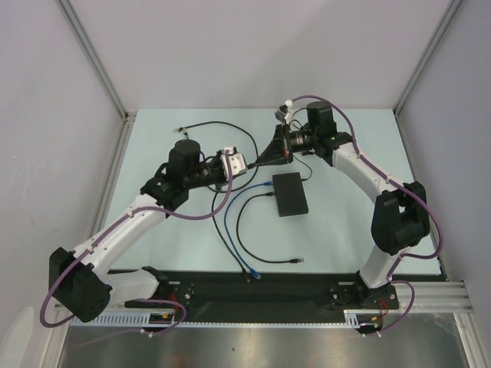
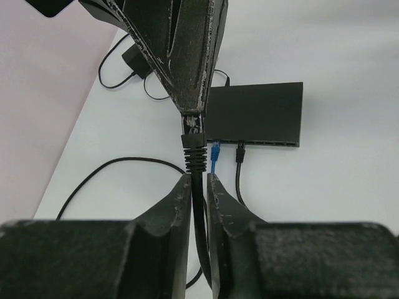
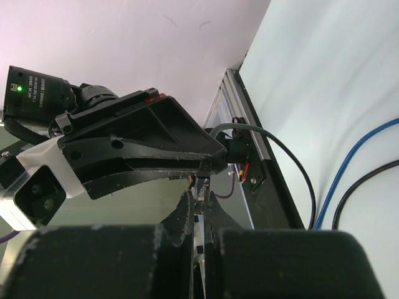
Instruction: Insert the plug into the switch port
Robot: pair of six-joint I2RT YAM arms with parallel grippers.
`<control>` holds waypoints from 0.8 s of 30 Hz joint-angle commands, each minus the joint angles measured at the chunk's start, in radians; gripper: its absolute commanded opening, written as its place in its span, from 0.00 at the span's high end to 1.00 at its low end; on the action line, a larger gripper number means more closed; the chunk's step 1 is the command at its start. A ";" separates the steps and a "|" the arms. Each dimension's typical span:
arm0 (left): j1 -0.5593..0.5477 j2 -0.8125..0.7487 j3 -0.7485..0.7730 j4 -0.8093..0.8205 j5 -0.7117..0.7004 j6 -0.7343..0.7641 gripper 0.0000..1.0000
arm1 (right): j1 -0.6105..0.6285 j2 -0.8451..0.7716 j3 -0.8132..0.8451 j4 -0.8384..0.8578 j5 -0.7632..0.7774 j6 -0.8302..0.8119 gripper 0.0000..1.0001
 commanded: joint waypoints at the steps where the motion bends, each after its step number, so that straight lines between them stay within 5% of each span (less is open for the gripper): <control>1: -0.005 0.016 0.032 0.040 0.039 -0.014 0.82 | 0.000 -0.031 -0.003 0.008 -0.030 -0.007 1.00; 5: -0.005 0.023 0.035 0.049 0.045 -0.023 0.99 | -0.002 -0.037 -0.007 0.000 -0.033 -0.013 1.00; 8: -0.005 0.031 0.041 0.013 0.064 -0.026 1.00 | -0.023 -0.039 -0.018 -0.018 -0.020 -0.048 0.70; 9: -0.005 0.040 0.042 -0.009 0.065 -0.020 1.00 | -0.037 -0.042 -0.015 -0.040 -0.004 -0.075 0.48; 12: -0.005 0.068 0.038 -0.115 0.061 0.006 1.00 | -0.114 -0.039 0.034 -0.214 0.077 -0.293 0.30; 19: -0.042 0.239 0.045 -0.285 -0.073 0.000 1.00 | -0.332 0.018 0.065 -0.569 0.313 -0.758 0.27; 24: -0.117 0.394 0.078 -0.296 -0.183 -0.014 1.00 | -0.381 0.070 0.001 -0.629 0.410 -0.941 0.25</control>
